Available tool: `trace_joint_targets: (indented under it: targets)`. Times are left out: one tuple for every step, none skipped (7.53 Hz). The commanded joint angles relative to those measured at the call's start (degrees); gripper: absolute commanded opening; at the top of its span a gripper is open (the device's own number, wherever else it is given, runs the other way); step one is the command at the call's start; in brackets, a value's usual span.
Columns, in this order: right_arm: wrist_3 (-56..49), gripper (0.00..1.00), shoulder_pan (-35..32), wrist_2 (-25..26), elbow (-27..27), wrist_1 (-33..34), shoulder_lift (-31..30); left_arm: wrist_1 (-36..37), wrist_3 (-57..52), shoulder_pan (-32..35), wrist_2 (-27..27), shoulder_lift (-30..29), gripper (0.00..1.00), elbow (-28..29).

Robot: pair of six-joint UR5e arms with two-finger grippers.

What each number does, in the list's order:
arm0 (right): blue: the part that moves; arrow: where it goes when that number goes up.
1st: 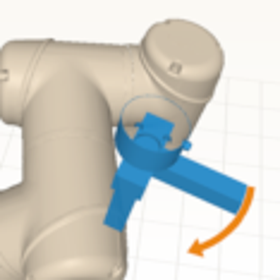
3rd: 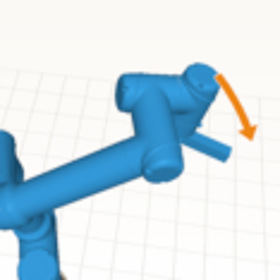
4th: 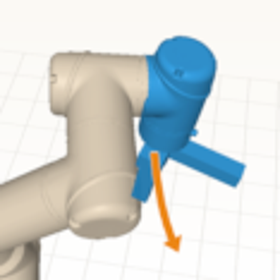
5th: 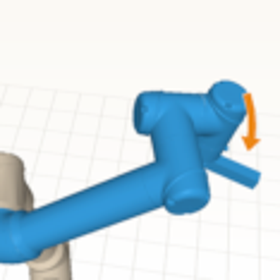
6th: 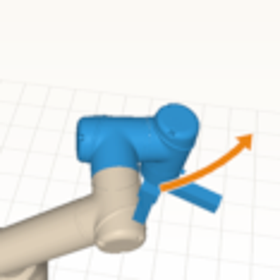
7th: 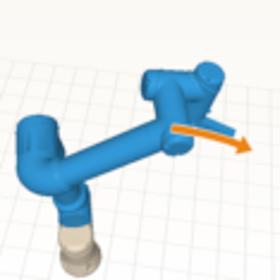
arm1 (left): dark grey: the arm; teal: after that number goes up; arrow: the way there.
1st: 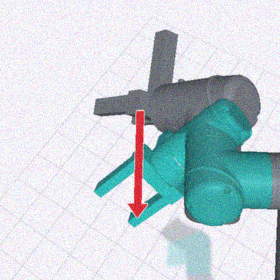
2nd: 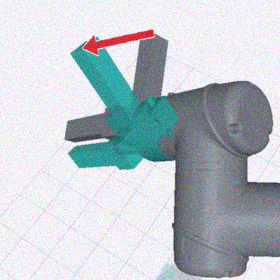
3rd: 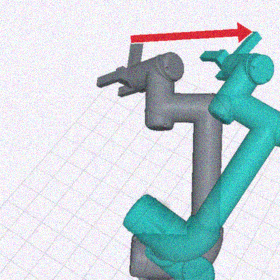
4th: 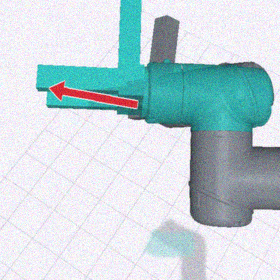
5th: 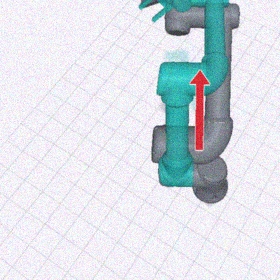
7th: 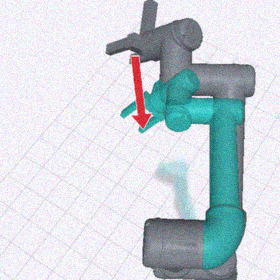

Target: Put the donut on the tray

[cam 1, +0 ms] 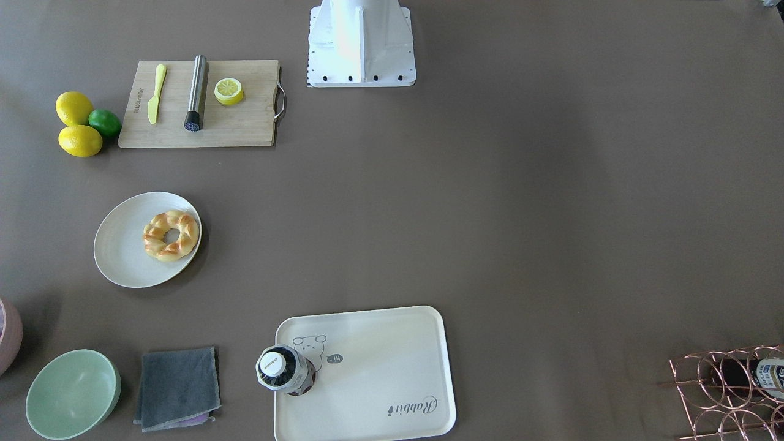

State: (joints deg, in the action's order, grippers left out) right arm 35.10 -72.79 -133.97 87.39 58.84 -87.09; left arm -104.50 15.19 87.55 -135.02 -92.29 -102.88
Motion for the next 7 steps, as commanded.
trace_joint_targets:
  targets:
    - [19.78,0.98,12.98,9.31,-0.9,-12.57,-0.19,-0.36,0.45,-0.89,0.02,-0.61,0.98,-0.13]
    - [25.92,0.98,17.81,12.73,-1.16,-16.44,-0.1,-0.36,0.45,-0.89,0.02,-0.61,0.98,-0.13]
    - [30.24,0.99,21.42,15.99,-1.17,-20.3,-0.1,-0.36,0.45,-0.89,0.02,-0.61,0.98,-0.13]
    - [30.11,1.0,21.98,15.58,-1.08,-21.82,-0.19,-0.27,0.45,-0.98,0.02,-0.79,0.98,-0.22]
    - [30.29,0.99,21.99,15.49,-0.99,-22.53,-0.27,-0.27,0.45,-0.98,0.02,-0.88,0.98,-0.22]
    - [30.38,0.97,21.99,15.49,-0.99,-22.63,-0.71,-0.27,0.45,-0.98,0.02,-0.88,0.98,-0.22]
    - [30.64,0.79,21.99,15.49,-0.47,-23.59,-2.11,-0.27,0.54,-0.98,0.02,-0.88,0.98,-0.3]
